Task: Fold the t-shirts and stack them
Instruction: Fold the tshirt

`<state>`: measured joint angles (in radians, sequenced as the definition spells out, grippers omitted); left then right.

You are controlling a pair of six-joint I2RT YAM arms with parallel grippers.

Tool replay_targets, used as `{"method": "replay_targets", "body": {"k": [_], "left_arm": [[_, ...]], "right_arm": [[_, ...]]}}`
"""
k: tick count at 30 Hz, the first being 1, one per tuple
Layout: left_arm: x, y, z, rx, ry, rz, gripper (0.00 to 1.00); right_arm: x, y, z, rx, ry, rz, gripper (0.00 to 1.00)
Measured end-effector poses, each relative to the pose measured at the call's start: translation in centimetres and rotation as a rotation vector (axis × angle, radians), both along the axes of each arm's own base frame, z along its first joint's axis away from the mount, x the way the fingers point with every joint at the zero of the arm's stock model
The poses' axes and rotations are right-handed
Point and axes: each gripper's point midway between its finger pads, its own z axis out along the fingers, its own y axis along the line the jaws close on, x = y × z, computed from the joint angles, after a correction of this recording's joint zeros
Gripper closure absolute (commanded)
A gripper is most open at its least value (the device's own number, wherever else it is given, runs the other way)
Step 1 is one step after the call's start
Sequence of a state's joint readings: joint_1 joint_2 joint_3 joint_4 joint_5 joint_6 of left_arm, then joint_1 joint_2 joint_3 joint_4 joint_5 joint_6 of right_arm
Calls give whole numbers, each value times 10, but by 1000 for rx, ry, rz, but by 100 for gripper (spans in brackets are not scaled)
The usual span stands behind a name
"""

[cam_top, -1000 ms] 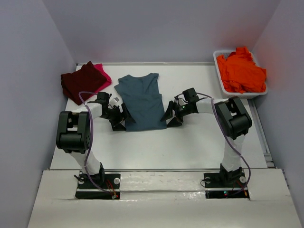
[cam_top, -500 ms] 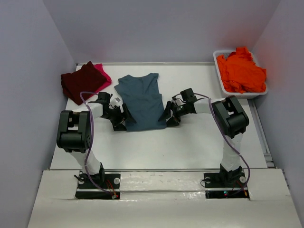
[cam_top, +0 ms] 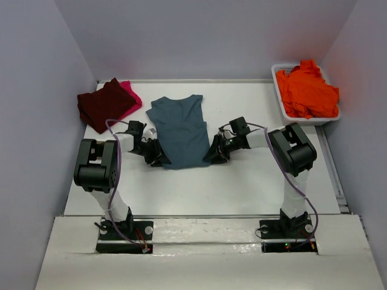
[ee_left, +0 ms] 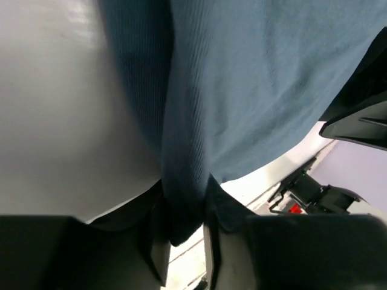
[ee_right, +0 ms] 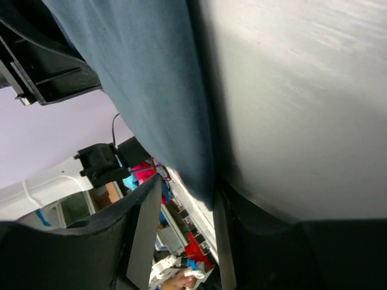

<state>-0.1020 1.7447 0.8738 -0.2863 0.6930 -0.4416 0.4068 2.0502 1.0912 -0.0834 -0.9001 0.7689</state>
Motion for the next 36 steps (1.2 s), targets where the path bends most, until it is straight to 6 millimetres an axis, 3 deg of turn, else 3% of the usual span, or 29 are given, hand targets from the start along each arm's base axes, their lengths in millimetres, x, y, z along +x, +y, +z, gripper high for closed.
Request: {"method": "replay_targets", "body": {"k": [2, 4, 5, 13, 18, 23, 29, 32, 36], "left_arm": [[-4, 0, -4, 4, 15, -1, 92], [-6, -1, -4, -2, 19, 0, 94], [-6, -1, -4, -6, 19, -1, 94], [-14, -8, -4, 13, 3, -28, 94], [-47, -26, -4, 78, -12, -125, 94], [-89, -36, -3, 123, 6, -188, 94], [-132, -40, 19, 130, 3, -199, 94], [-145, -40, 35, 121, -11, -185, 94], [-152, -40, 65, 85, -88, -149, 94]], "right_arm": [[-1, -1, -2, -6, -11, 2, 71], [-1, -2, -4, -12, -24, 5, 82], [-2, -2, -5, -16, -32, 8, 92], [-6, -2, -6, -37, -38, 16, 93], [-28, -16, 5, -95, -14, 28, 93], [-50, -24, 39, -103, -41, 67, 93], [-92, -29, 70, -103, -64, 134, 93], [-116, -37, 83, -110, -58, 150, 93], [-132, -46, 101, -117, -81, 147, 93]]}}
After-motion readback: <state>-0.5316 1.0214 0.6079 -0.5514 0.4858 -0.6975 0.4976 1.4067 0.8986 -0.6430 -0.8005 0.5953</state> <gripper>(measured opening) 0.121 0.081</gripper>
